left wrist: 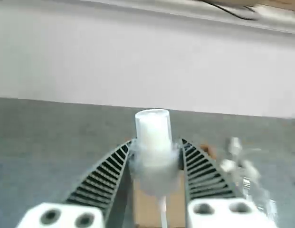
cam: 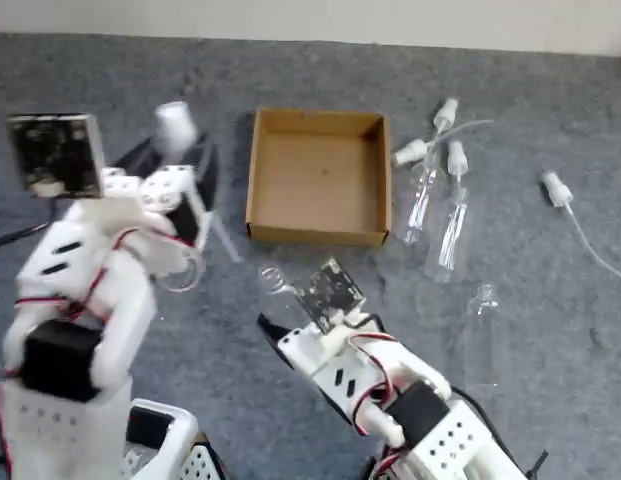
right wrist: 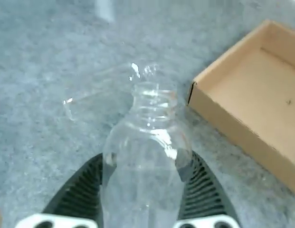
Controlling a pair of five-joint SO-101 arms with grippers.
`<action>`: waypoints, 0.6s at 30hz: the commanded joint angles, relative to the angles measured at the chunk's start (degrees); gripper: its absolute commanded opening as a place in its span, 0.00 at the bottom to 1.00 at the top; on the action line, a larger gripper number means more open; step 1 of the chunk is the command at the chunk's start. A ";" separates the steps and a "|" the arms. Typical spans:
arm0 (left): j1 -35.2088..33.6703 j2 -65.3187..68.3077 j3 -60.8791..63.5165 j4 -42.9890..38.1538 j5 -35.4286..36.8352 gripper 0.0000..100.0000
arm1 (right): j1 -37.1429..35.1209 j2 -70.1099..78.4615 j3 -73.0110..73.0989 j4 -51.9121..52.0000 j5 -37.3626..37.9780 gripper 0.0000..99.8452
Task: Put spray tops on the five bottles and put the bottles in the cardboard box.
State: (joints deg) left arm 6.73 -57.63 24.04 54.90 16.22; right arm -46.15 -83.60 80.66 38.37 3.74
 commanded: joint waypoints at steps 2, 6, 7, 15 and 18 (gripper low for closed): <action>5.23 -0.48 2.86 -5.19 1.67 0.00 | -0.75 -6.90 1.98 -1.45 1.32 0.00; 8.92 -0.40 6.90 -9.23 1.67 0.00 | -0.66 -9.54 3.47 -1.45 1.32 0.00; 9.71 -0.40 7.96 -10.29 1.58 0.00 | -0.57 -9.63 3.38 -1.45 1.32 0.00; 11.74 -0.40 12.35 -10.99 1.49 0.00 | -0.48 -9.98 3.38 -1.45 1.14 0.00; 11.74 -0.84 12.26 -10.81 1.49 0.00 | -0.48 -9.98 3.38 -1.45 1.14 0.00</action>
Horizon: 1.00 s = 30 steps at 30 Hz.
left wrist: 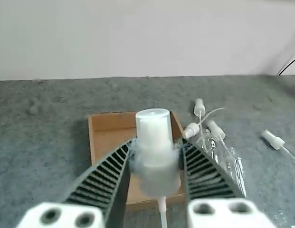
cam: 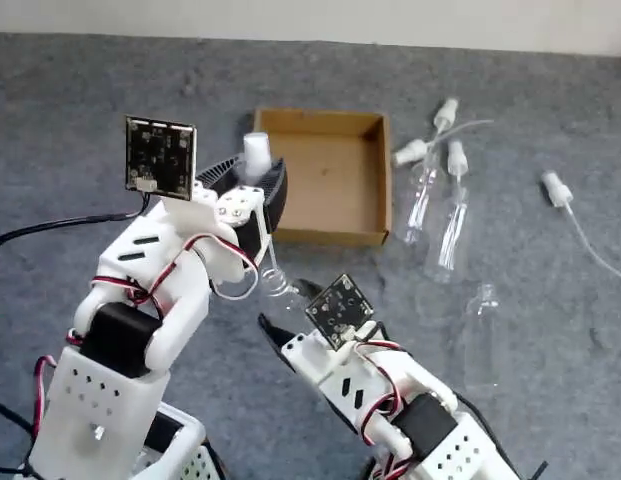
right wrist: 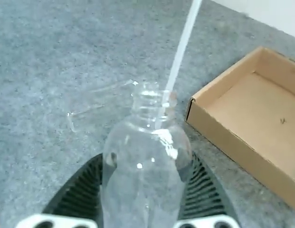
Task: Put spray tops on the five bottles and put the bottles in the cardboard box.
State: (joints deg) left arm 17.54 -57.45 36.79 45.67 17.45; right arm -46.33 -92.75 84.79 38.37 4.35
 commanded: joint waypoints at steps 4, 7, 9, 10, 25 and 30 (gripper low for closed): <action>1.36 -0.75 -1.45 2.02 0.35 0.00 | -0.22 -0.84 -0.75 -1.45 0.53 0.00; 2.51 -0.84 -0.22 7.47 0.18 0.00 | 0.92 -0.84 -0.84 -1.45 0.53 0.00; 2.51 -1.10 1.63 8.70 0.18 0.00 | 3.65 -0.84 -0.84 -1.63 0.44 0.00; 2.51 -1.10 2.33 8.79 0.18 0.00 | 5.05 -0.84 -0.92 -1.63 0.35 0.00; 12.44 -1.10 10.95 8.88 0.18 0.00 | 7.52 -0.92 -1.27 -1.71 -3.16 0.00; 12.70 -1.10 12.44 9.14 -4.84 0.02 | 7.52 -0.92 -1.27 -1.71 -3.16 0.00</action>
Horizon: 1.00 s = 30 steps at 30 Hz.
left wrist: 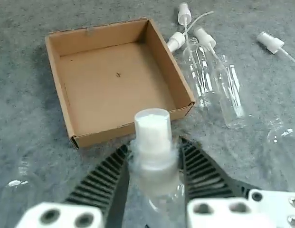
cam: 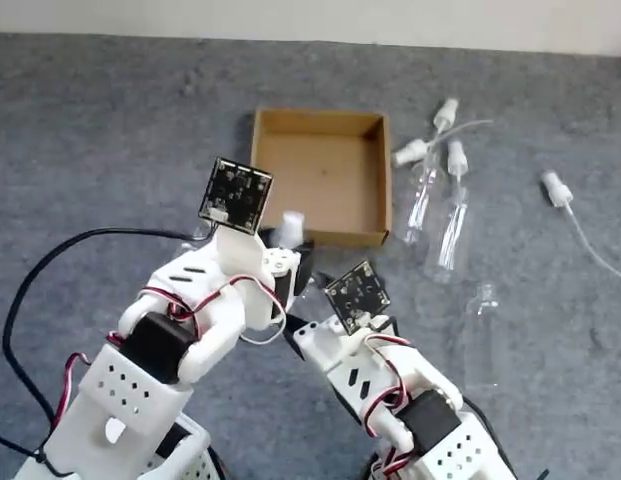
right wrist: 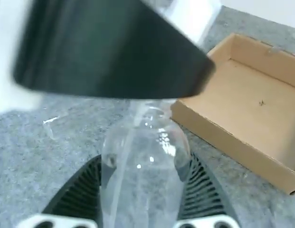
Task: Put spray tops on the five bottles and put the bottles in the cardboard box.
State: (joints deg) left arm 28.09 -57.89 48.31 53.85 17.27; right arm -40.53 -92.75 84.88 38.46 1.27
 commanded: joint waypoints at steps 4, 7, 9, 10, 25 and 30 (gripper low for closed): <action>2.07 -0.75 2.24 1.05 -5.27 0.17 | 1.71 -0.92 -1.36 -1.80 -0.09 0.00; 2.07 -0.75 1.63 2.73 -5.36 0.20 | 1.71 -0.92 -1.36 -1.80 -0.09 0.00; 1.98 -0.75 0.48 3.78 -5.36 0.20 | 1.71 -0.92 -1.36 -1.80 -0.09 0.00; 1.98 -0.75 -0.22 4.13 -5.45 0.20 | 1.71 -0.92 -1.36 -1.80 -0.09 0.00; -14.37 -0.22 -18.24 5.19 -9.85 0.20 | 12.00 -0.31 -6.55 -4.18 -0.09 0.00; -16.48 3.65 -17.54 -6.68 -9.76 0.20 | 8.04 -0.31 -6.64 -3.82 0.00 0.00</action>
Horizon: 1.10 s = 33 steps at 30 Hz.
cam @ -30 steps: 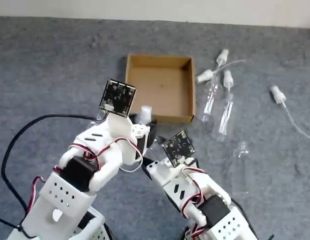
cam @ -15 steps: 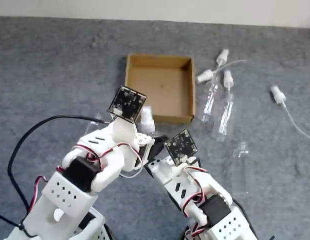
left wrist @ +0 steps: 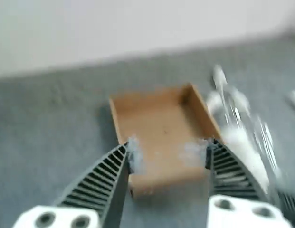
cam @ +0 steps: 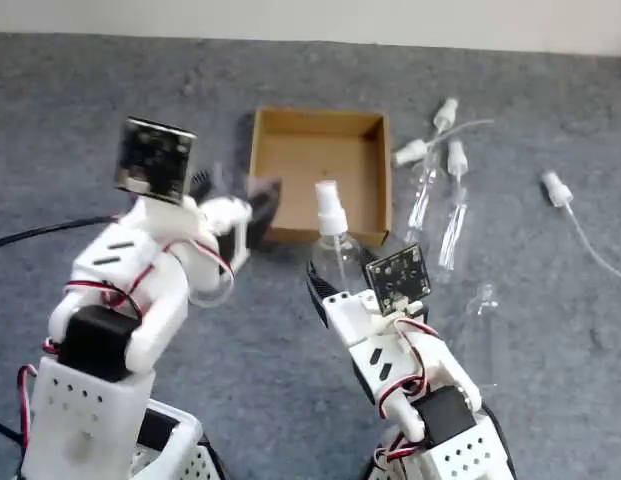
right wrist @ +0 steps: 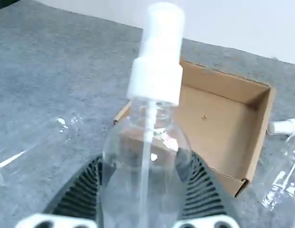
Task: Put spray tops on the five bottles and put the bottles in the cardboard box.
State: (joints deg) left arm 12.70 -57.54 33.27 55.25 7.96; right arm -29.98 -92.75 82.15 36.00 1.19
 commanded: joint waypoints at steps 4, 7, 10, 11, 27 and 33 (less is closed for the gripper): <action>-1.01 12.44 -6.46 -8.79 -0.44 0.20 | -4.88 -0.40 -3.91 0.48 0.09 0.00; 0.75 18.33 -8.84 -8.79 -0.44 0.20 | -4.70 -0.40 -3.91 0.84 0.09 0.00; 2.86 20.70 -8.92 -8.09 -1.05 0.20 | -4.53 -0.40 -3.56 0.84 0.09 0.00; 3.30 20.70 -8.31 -7.21 -2.11 0.20 | -4.53 -0.40 -3.56 0.84 0.09 0.00; 9.01 4.88 4.18 -2.90 -8.26 0.20 | -4.62 -0.31 -3.56 0.84 0.00 0.00; 0.22 4.26 0.66 -2.81 -8.26 0.21 | -3.91 -0.22 -4.09 0.75 0.09 0.00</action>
State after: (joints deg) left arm 18.42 -52.35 37.14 51.65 0.22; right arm -34.02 -92.66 82.24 37.05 1.19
